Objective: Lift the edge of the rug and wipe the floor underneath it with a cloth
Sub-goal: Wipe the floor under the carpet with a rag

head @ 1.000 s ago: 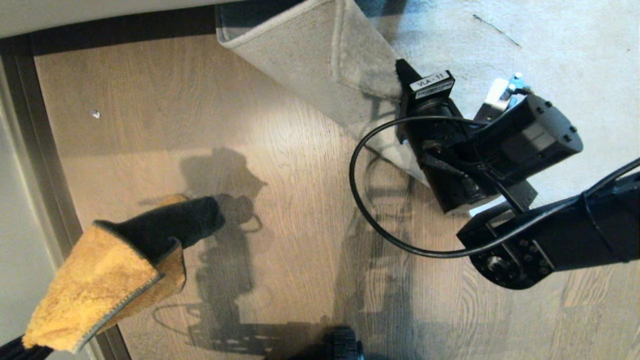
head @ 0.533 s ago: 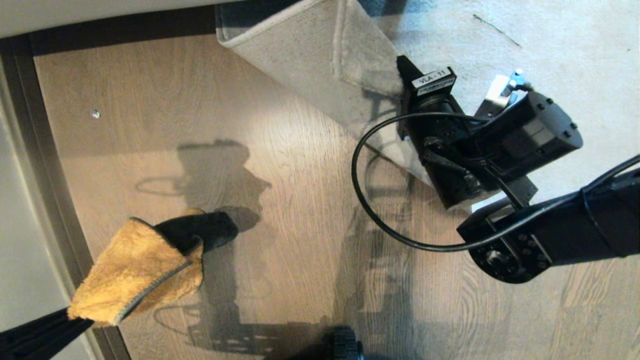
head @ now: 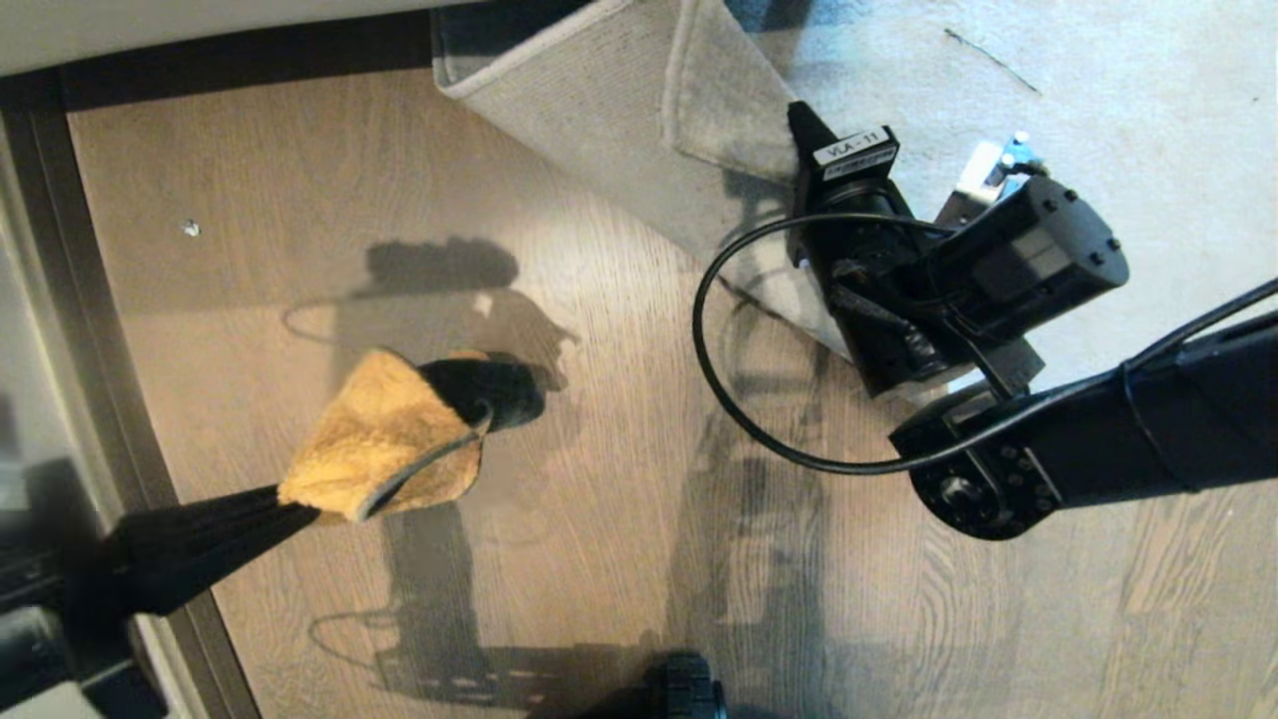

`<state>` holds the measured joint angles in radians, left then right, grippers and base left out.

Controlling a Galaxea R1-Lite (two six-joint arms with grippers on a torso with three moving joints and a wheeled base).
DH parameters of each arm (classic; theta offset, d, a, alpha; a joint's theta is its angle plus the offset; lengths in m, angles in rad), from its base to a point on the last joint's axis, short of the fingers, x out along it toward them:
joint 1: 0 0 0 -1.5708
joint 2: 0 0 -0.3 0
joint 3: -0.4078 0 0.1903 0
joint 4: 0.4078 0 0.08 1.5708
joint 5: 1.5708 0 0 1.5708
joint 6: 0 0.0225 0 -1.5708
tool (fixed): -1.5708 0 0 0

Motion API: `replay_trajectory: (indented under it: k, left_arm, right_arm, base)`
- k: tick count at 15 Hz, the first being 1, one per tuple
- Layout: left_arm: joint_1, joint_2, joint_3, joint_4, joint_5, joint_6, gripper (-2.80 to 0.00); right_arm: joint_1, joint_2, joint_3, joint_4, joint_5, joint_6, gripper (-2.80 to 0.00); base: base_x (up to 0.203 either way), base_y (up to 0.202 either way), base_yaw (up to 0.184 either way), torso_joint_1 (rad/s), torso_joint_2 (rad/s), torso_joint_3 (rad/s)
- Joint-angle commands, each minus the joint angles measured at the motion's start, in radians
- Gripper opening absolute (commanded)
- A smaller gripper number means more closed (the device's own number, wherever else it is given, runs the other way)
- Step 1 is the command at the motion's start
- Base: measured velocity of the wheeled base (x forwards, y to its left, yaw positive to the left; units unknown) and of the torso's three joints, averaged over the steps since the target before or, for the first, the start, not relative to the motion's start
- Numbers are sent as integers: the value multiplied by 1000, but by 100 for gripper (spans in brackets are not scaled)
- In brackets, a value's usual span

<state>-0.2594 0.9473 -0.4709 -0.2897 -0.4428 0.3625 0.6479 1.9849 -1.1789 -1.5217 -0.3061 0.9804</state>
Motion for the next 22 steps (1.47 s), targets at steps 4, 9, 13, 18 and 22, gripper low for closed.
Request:
replay_trajectory:
  k: [4, 9, 13, 18, 22]
  left_arm:
    - [-230, 269, 10, -296, 209, -97, -280]
    - [-374, 440, 63, -593, 421, -211, -280]
    - [-554, 585, 62, -758, 636, -300, -280]
    - [-676, 784, 34, -960, 783, -375, -280]
    - [-695, 969, 32, -1185, 820, -390, -280]
  right_arm:
    - [-17, 30, -51, -48, -1, 6, -280]
    - [-30, 48, -87, -48, 0, 5, -280]
    - [-34, 73, -126, -48, -2, 4, -280]
    - [-40, 78, -137, -47, -1, 4, -280]
    - [-42, 77, -137, -48, 1, 6, -280]
  base:
    - [0, 0, 0, 0, 0, 0]
    - [0, 0, 0, 0, 0, 0]
    - [0, 0, 0, 0, 0, 0]
    - [0, 0, 0, 0, 0, 0]
    - [0, 0, 0, 0, 0, 0]
